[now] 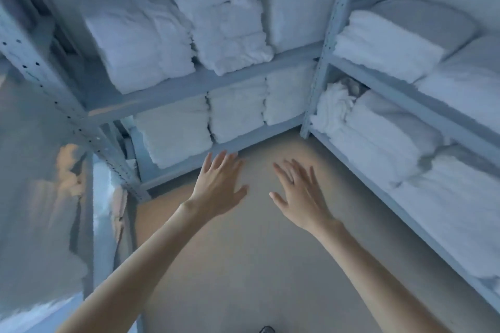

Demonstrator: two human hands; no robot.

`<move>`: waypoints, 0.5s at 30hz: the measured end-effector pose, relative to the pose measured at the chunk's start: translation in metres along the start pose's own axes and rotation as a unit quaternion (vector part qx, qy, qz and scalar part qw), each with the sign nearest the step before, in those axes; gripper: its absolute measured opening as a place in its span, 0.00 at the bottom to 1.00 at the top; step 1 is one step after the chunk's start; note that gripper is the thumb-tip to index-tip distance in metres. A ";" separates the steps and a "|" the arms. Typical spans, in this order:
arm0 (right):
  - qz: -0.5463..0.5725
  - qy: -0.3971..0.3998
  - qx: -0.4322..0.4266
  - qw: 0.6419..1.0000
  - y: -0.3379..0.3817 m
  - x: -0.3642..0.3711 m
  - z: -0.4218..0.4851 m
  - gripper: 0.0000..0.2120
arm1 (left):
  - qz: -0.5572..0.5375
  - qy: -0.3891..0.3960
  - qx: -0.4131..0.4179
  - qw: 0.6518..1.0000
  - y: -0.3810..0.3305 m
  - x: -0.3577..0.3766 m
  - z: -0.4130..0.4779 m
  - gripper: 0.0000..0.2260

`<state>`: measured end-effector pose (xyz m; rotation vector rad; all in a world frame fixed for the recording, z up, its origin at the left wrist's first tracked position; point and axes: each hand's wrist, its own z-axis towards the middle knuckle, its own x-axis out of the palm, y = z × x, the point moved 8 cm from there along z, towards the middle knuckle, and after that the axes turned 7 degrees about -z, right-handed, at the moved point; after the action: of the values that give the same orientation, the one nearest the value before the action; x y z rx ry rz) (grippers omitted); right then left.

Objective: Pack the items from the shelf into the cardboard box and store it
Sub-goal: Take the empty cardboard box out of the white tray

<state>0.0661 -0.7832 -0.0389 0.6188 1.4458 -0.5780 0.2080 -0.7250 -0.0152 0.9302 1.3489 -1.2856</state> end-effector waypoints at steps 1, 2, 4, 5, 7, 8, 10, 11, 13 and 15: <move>0.000 0.002 0.027 1.000 -0.022 0.001 -0.009 0.30 | -0.003 0.012 0.024 1.000 -0.019 0.009 0.014 0.28; -0.001 0.005 0.057 0.998 -0.043 0.002 -0.019 0.30 | -0.007 0.025 0.051 0.998 -0.038 0.018 0.027 0.28; -0.006 0.011 0.120 0.993 -0.086 0.004 -0.043 0.30 | -0.014 0.055 0.103 0.993 -0.079 0.037 0.050 0.28; -0.006 0.015 0.152 0.988 -0.105 0.006 -0.057 0.30 | -0.014 0.069 0.130 0.989 -0.100 0.046 0.059 0.28; -0.004 0.025 0.213 0.977 -0.139 0.008 -0.083 0.29 | -0.006 0.095 0.186 0.978 -0.142 0.064 0.074 0.28; -0.006 0.029 0.241 0.970 -0.153 0.009 -0.095 0.29 | -0.003 0.106 0.215 0.971 -0.163 0.072 0.079 0.28; -0.007 0.031 0.290 0.956 -0.176 0.011 -0.117 0.29 | -0.007 0.127 0.263 0.956 -0.200 0.086 0.088 0.28; -0.005 0.032 0.316 0.948 -0.187 0.011 -0.127 0.29 | -0.013 0.136 0.283 0.949 -0.217 0.091 0.093 0.28; 0.001 0.030 0.365 0.930 -0.203 0.008 -0.142 0.30 | -0.021 0.148 0.323 0.934 -0.246 0.097 0.100 0.28; 0.000 0.026 0.402 0.915 -0.213 0.005 -0.154 0.30 | -0.026 0.146 0.366 0.919 -0.271 0.101 0.107 0.28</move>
<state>-0.1920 -0.8286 -0.0565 1.2819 1.2191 -1.1821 -0.0579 -0.8774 -0.0490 1.6596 1.1082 -1.7922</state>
